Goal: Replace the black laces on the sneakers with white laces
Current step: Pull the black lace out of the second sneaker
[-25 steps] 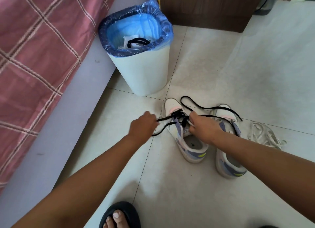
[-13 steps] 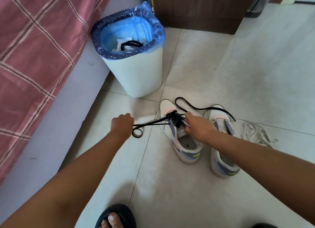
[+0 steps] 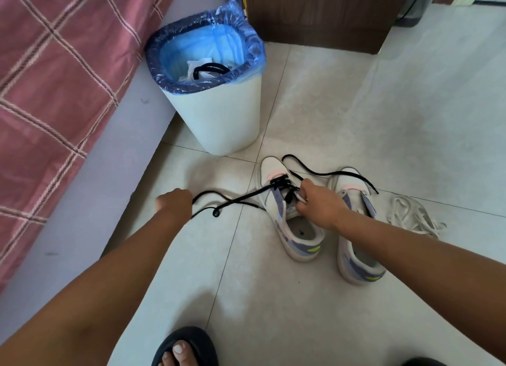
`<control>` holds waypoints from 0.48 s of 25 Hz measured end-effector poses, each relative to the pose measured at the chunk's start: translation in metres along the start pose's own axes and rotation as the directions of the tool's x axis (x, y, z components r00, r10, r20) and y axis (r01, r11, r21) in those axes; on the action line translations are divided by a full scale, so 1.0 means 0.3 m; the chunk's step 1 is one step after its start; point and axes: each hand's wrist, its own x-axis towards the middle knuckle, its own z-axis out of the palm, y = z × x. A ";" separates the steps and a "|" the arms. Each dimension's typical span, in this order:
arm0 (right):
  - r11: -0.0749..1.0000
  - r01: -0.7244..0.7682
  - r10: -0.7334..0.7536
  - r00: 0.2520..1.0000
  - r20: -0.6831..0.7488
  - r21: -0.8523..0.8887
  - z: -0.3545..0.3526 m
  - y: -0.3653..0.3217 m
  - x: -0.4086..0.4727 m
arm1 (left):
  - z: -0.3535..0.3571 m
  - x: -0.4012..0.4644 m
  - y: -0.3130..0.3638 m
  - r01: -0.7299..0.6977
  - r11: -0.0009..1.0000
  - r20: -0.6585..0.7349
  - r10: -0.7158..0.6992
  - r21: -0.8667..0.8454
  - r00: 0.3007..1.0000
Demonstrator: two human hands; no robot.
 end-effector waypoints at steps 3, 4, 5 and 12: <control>0.949 -0.045 0.049 0.999 -0.005 0.313 0.011 -0.014 -0.002 | -0.042 -0.073 0.131 -0.236 0.938 -0.097 0.218 -0.253 0.971; 0.902 -0.069 0.073 0.997 0.007 0.426 0.011 -0.014 0.000 | -0.055 -0.111 0.186 -0.302 0.889 -0.115 0.279 -0.345 0.953; 0.866 -0.094 0.090 0.995 0.031 0.491 0.007 -0.006 0.003 | -0.069 -0.150 0.239 -0.355 0.841 -0.139 0.327 -0.408 0.935; 0.984 0.015 -0.046 0.984 0.171 0.177 0.017 0.028 0.021 | -0.064 -0.215 0.344 -0.433 0.844 -0.159 0.402 -0.316 0.902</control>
